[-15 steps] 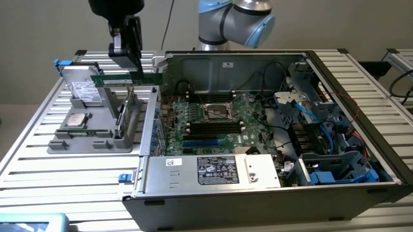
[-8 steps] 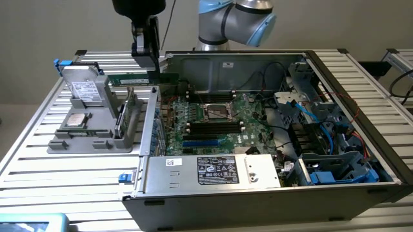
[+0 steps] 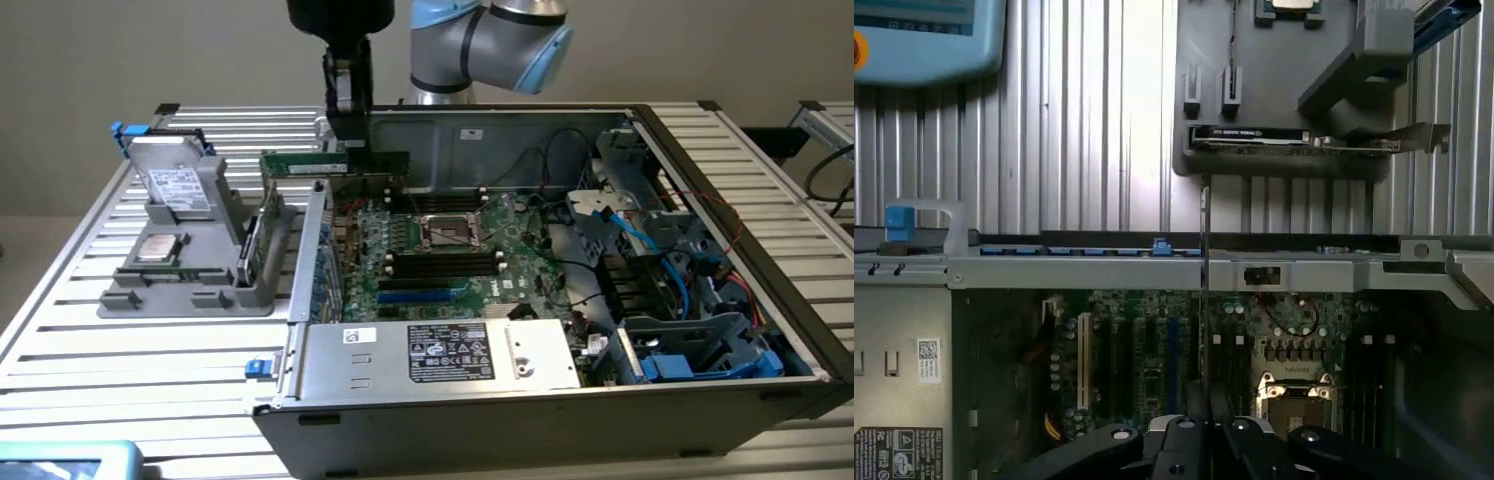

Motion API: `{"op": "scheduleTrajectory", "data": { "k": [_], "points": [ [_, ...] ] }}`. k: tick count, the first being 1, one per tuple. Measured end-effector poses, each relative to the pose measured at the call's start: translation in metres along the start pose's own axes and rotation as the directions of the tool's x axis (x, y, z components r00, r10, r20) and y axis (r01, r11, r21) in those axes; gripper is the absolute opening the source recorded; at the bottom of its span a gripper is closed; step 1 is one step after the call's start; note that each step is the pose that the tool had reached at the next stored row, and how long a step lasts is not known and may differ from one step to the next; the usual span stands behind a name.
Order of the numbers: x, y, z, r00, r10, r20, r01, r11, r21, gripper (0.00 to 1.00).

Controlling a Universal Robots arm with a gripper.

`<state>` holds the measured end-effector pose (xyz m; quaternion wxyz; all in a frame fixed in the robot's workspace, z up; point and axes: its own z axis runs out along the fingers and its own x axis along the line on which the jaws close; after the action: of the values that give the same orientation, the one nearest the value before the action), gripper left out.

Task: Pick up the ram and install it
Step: 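Pick up the ram and move it above insertion slot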

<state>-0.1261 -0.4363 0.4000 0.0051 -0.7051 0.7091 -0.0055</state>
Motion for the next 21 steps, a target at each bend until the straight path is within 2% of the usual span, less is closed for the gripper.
{"op": "scheduleTrajectory", "data": {
  "k": [8, 17, 21],
  "points": [
    [-0.011, -0.0360, 0.0107, 1.0000, 0.000, -0.0087, 0.000, 1.0000, 0.0000, 0.12],
    [-0.028, -0.0754, 0.0182, 0.9996, 0.000, -0.0292, 0.000, 1.0000, 0.0002, 0.12],
    [-0.032, -0.0922, 0.0225, 0.9995, 0.000, -0.0301, 0.000, 1.0000, 0.0003, 0.12]
  ]
}}
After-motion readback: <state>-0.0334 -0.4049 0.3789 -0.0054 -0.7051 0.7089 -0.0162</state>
